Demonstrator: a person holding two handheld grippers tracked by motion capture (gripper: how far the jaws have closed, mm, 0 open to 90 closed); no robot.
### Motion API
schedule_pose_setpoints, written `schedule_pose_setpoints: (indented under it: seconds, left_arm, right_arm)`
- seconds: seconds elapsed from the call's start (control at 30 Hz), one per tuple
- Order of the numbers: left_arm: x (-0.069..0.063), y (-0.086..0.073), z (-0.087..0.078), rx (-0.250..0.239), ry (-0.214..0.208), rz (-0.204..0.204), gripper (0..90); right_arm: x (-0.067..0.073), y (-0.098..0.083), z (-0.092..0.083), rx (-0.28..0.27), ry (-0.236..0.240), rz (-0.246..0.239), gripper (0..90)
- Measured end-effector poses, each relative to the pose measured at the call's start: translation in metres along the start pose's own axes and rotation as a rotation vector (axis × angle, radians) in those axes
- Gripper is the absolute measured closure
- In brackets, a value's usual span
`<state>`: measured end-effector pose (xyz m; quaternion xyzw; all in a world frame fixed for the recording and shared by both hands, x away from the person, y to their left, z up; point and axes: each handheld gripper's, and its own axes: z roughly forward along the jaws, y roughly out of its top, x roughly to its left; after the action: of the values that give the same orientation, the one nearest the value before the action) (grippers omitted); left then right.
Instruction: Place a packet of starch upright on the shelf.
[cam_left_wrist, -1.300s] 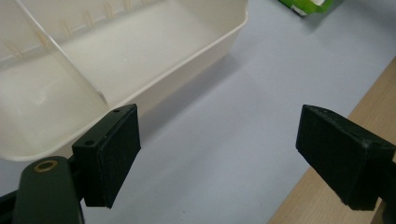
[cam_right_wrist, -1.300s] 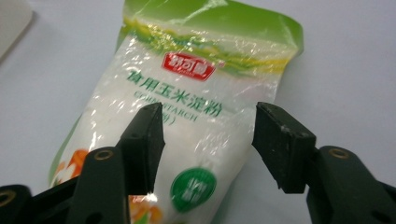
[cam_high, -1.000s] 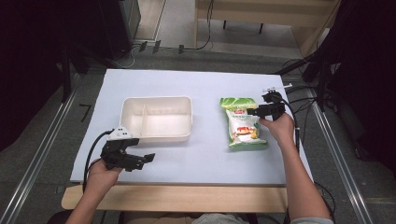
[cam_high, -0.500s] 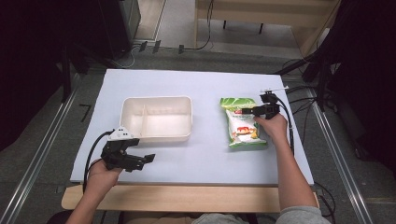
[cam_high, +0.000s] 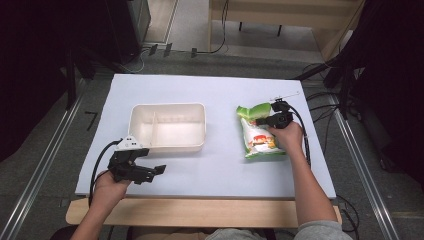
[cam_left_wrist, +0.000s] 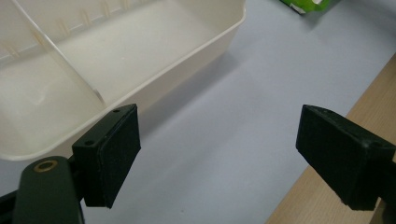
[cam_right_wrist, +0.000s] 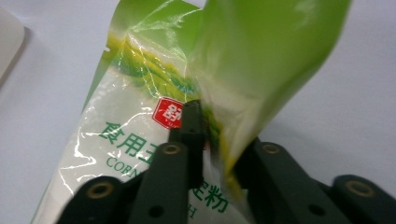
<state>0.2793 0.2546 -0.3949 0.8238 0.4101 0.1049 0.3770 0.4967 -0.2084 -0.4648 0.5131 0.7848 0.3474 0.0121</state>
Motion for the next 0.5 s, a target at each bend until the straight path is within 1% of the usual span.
schedule_pose_setpoints:
  seconds: [0.03, 0.07, 0.13, 0.2, 0.37, 0.5]
  left_arm:
    - [0.000, 0.000, 0.000, 0.000, -0.001, -0.002, 14.6]
    - [0.000, 0.000, -0.001, -0.001, -0.002, -0.002, 14.7]
    - [0.001, 0.000, -0.001, -0.003, -0.004, 0.000, 14.7]
    - [0.001, 0.000, -0.001, -0.006, -0.003, -0.001, 14.7]
    - [0.002, 0.000, -0.003, -0.012, -0.003, -0.007, 14.7]
    - [0.002, 0.000, -0.003, -0.013, -0.007, -0.008, 14.6]
  right_arm:
    - [0.002, 0.001, -0.003, -0.006, -0.003, -0.008, 89.8]
    - [0.002, 0.001, -0.004, -0.009, -0.004, -0.012, 90.0]
    - [0.004, 0.003, -0.005, 0.008, -0.011, 0.004, 90.0]
    - [0.007, 0.004, -0.007, 0.008, -0.025, -0.006, 90.0]
    - [0.018, 0.008, -0.020, -0.041, -0.025, -0.038, 90.0]
    - [0.026, 0.010, -0.037, -0.070, -0.027, -0.059, 90.0]
